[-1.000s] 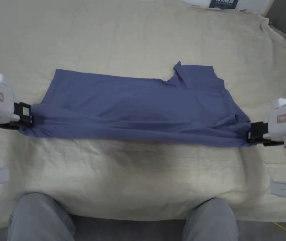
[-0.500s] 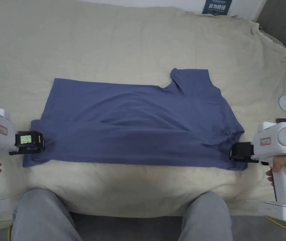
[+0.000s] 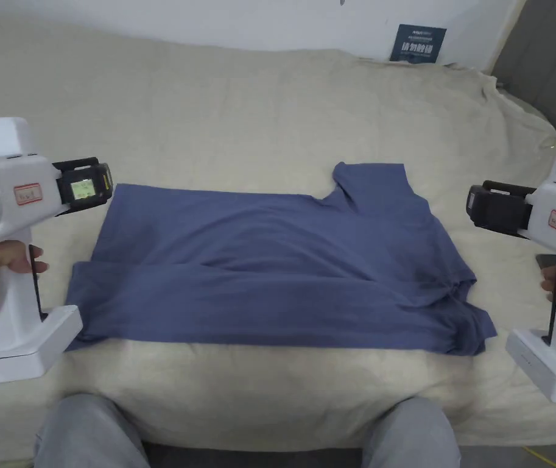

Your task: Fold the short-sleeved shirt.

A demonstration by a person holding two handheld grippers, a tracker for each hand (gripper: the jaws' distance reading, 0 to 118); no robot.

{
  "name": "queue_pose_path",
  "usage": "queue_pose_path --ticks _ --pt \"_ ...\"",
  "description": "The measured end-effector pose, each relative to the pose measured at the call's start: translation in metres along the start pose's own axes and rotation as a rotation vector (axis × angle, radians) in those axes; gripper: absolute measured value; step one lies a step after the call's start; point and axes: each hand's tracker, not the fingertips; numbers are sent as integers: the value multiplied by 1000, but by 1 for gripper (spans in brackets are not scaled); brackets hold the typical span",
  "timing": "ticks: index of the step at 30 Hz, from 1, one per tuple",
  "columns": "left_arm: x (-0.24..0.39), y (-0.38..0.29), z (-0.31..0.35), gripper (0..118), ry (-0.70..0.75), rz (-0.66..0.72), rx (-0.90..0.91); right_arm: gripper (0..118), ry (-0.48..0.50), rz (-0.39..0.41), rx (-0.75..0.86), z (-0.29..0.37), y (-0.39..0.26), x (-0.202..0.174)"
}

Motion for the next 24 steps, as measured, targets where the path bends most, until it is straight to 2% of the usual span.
queue_pose_path --ticks 1,2,3,4,5,6,7,8,11,17,24 --pt "-5 -2 -11 65 -29 -9 14 96 1 -4 33 5 1 -4" --pt "0 -1 -9 44 -52 -25 28 96 7 -6 67 9 1 -8" --pt "6 -2 -7 15 -71 -39 42 93 12 -5 90 11 0 -13" --pt "11 -3 -5 2 -74 -57 67 82 12 -9 103 12 -2 -17" --pt "18 -8 -3 0 -69 -80 96 64 20 -14 111 13 -2 -19" --pt "22 -11 0 0 -56 -93 139 28 25 -19 119 14 -4 -21" --pt "23 -14 2 0 -48 -110 148 4 21 -30 119 14 -5 -23" --pt "23 -15 3 0 -59 -111 151 0 17 -54 115 12 -7 -26" --pt "28 -19 7 0 -79 -94 153 0 61 -139 82 6 -12 -22" --pt "30 -24 -5 0 -77 -88 129 0 60 -140 57 -10 -17 -28" --pt "33 -23 -25 0 -69 -87 103 0 73 -84 33 -46 0 -35"
